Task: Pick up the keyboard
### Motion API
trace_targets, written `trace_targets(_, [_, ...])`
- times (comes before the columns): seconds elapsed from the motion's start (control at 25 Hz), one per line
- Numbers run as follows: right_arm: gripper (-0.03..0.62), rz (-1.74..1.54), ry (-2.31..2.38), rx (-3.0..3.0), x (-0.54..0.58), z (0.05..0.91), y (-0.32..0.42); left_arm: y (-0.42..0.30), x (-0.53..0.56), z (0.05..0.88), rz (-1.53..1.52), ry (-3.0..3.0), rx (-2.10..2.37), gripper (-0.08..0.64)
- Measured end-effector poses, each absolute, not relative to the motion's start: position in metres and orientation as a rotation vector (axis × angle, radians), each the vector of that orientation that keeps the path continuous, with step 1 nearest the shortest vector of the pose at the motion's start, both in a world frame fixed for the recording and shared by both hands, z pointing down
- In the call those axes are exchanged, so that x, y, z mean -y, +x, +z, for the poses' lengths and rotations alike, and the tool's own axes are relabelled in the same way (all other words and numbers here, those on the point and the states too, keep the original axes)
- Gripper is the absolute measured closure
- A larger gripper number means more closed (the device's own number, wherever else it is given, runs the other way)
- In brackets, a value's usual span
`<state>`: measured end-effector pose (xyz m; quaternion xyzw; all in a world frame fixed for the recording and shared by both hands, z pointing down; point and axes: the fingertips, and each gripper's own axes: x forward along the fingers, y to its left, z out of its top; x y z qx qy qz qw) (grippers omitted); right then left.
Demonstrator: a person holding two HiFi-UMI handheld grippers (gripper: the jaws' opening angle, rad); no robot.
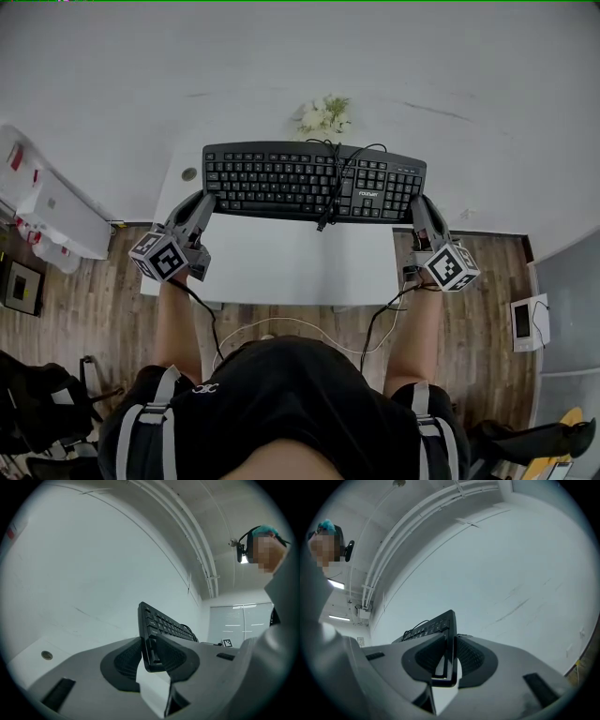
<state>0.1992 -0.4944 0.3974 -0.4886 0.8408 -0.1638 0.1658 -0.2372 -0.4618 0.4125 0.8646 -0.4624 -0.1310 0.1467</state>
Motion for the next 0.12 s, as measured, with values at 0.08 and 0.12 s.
trace_targets(0.08, [0.505,-0.48,-1.391,-2.392,0.496,0.4014,0.1992,-0.2372,0.4633,0.4145,-0.374,2.485,1.332,0.456])
trace_targets(0.12, [0.505,-0.487,-1.391,-2.391,0.4956,0.4018,0.1987,-0.2377,0.4629,0.4142,-0.372,2.484,1.333,0.456])
